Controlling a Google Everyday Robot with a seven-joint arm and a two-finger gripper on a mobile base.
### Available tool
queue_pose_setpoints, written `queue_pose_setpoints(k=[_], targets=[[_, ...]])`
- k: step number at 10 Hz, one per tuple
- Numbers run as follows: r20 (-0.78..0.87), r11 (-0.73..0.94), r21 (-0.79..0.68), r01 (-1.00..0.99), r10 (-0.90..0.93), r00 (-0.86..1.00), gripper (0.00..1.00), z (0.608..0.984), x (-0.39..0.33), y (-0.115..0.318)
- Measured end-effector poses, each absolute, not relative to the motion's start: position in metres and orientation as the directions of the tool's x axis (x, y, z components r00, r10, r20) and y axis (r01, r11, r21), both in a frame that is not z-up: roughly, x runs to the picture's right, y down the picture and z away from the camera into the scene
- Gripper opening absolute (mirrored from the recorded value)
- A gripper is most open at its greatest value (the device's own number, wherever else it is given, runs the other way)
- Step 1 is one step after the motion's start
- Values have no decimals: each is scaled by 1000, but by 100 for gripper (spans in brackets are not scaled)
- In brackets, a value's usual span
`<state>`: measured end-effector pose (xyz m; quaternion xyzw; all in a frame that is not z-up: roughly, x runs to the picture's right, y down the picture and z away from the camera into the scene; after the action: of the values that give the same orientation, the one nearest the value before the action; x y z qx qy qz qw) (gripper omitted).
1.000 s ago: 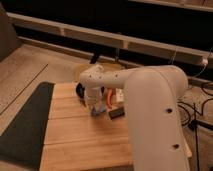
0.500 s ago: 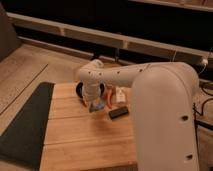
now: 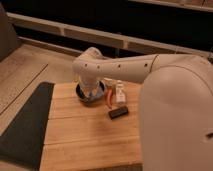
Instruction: Place the white sponge in the ceramic cup
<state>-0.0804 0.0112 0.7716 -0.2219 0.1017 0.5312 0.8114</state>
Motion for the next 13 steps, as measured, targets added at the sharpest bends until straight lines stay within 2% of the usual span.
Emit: queue_pose_setpoints(k=[2,4,6,11,13], targets=[[-374,295,-234,-926,853,366,0,766,-68,-11],[-345,155,-267,-951,906,244,0,769,-44,-43],[-333,87,-280,-956,925,182,0,772,-24,-59],[-332,86,-284,-955,926,182,0,772,-26,-59],[-271,82,-294,-952,948,165,0,772,-28,-87]])
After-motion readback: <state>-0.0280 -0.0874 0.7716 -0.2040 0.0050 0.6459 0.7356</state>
